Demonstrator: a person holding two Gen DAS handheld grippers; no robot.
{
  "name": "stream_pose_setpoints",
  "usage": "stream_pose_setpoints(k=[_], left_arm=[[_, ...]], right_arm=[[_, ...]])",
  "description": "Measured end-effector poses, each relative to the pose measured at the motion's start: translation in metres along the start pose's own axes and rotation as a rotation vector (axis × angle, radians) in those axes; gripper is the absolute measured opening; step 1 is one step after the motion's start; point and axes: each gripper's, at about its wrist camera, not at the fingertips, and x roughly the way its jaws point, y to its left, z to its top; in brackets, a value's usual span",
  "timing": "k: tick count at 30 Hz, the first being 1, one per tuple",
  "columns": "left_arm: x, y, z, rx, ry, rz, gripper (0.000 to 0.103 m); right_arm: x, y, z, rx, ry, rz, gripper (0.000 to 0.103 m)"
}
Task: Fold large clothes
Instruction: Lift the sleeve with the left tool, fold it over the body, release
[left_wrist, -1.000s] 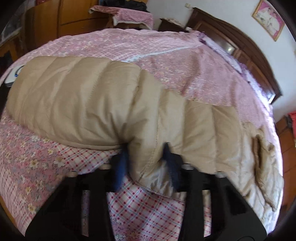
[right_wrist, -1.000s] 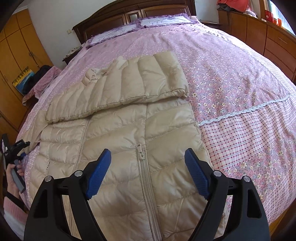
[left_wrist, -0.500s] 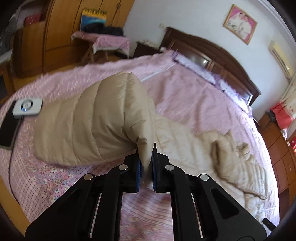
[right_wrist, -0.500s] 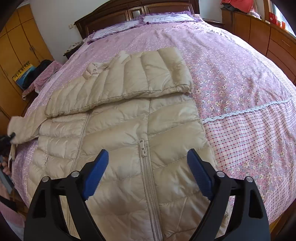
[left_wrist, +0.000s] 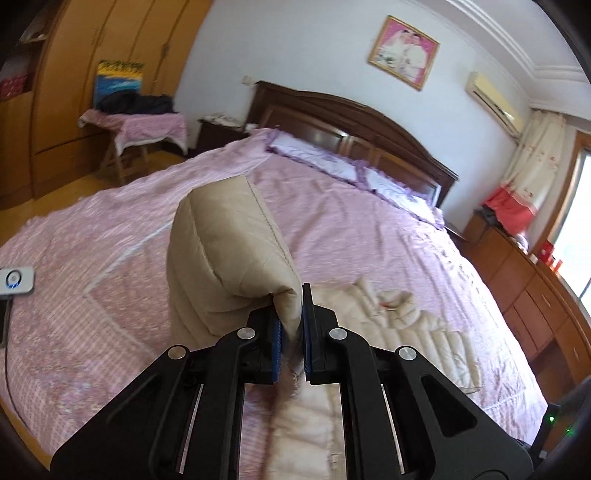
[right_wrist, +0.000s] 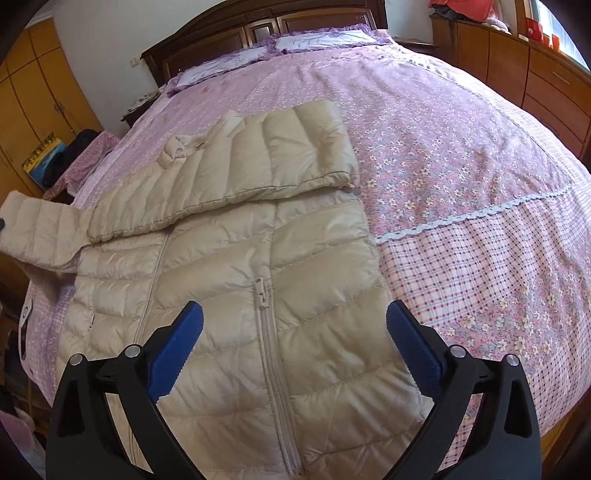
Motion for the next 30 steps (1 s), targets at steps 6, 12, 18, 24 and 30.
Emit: stream_pose_setpoints(k=[6,12,18,24,30], left_arm=[[0.014,-0.059,0.0,0.072,0.014,-0.047,0.008],[0.043,-0.117,-0.014,0.138,0.053,-0.095,0.008],[0.09,-0.152,-0.053,0.175,0.175,-0.157,0.008],[0.131,-0.164,-0.091,0.198,0.287,-0.149,0.008],[0.165,-0.165,-0.125,0.193,0.376,-0.093,0.009]], right_arm=[[-0.007,-0.016,-0.001,0.036,-0.015,0.012,0.097],[-0.011,-0.028,0.001,0.058,-0.021,0.029,0.097],[-0.011,-0.042,0.0,0.091,-0.028,0.042,0.097],[-0.007,-0.06,-0.001,0.137,-0.028,0.04,0.097],[0.003,-0.065,-0.003,0.152,-0.002,0.041,0.097]])
